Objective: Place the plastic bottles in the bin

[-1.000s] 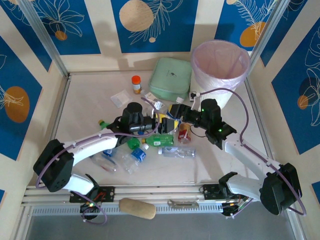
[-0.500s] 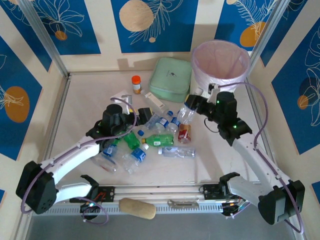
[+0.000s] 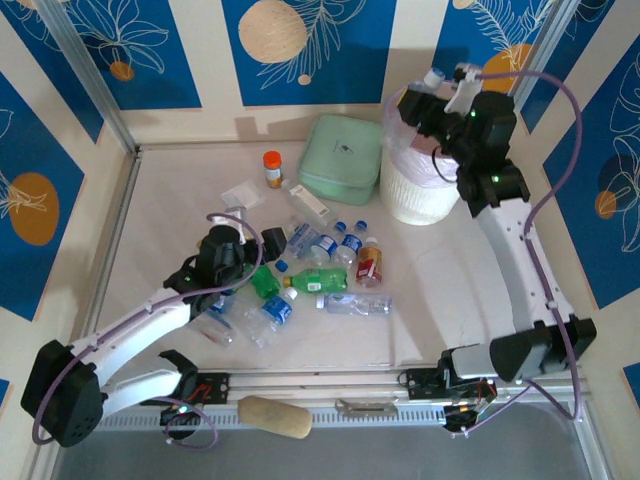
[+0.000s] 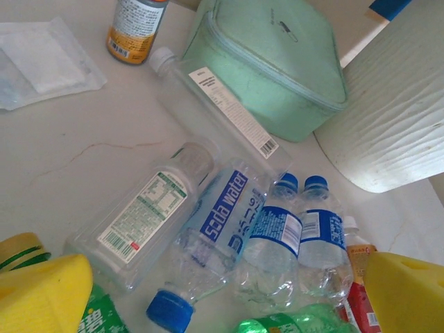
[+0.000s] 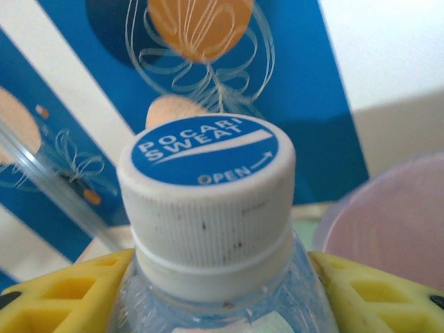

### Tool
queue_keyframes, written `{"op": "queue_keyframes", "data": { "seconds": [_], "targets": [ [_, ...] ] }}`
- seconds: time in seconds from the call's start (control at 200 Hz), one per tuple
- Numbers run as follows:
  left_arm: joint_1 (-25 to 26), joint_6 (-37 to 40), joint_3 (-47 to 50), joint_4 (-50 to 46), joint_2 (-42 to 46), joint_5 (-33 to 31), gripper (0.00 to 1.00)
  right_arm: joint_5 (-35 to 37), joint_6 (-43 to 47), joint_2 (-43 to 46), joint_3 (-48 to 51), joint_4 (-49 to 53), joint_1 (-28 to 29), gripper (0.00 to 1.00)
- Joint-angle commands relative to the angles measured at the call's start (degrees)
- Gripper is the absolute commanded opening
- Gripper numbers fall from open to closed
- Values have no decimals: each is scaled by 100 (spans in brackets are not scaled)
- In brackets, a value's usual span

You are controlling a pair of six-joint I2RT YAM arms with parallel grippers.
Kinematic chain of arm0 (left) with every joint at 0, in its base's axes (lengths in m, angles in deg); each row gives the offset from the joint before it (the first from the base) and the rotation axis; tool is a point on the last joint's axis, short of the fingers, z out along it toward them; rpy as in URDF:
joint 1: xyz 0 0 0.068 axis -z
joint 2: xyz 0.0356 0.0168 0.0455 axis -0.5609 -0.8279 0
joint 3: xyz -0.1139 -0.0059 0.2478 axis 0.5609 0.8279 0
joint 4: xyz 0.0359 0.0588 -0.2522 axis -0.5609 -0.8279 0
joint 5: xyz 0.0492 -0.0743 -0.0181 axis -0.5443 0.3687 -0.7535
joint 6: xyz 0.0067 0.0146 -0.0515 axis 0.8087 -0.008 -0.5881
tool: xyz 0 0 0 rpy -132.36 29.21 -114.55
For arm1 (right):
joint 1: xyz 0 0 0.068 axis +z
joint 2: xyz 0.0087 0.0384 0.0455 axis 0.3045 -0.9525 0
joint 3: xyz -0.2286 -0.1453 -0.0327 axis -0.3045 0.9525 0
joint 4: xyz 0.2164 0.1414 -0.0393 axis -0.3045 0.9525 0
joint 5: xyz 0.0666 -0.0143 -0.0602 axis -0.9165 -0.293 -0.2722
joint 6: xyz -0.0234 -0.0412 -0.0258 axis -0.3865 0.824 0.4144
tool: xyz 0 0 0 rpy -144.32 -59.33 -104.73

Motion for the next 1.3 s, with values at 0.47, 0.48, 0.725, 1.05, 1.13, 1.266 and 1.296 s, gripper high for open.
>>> {"op": "queue_keyframes", "data": {
  "seconds": [0.47, 0.48, 0.725, 1.05, 1.13, 1.266, 1.296],
  "targets": [
    [-42, 218, 96, -408, 460, -274, 100, 1392, 1164, -1961, -1643, 1233, -485, 56],
    [-42, 218, 95, -409, 461, -271, 100, 1389, 1170, -1986, -1637, 1257, -484, 56],
    [-42, 254, -42, -452, 391, -200, 100, 1226, 975, -2373, -1582, 1625, -613, 61],
    [-42, 292, -177, -527, 317, -184, 100, 1087, 865, -2277, -2060, 1931, -652, 97],
    [-42, 299, -205, -545, 280, -168, 100, 1039, 848, -2091, -2113, 1949, -647, 100],
    [-42, 318, -283, -595, 209, -105, 100, 792, 714, -1598, -1877, 1778, -570, 99],
    [-46, 329, -303, -628, 192, -83, 100, 718, 671, -1466, -1804, 1740, -541, 99]
  ]
}}
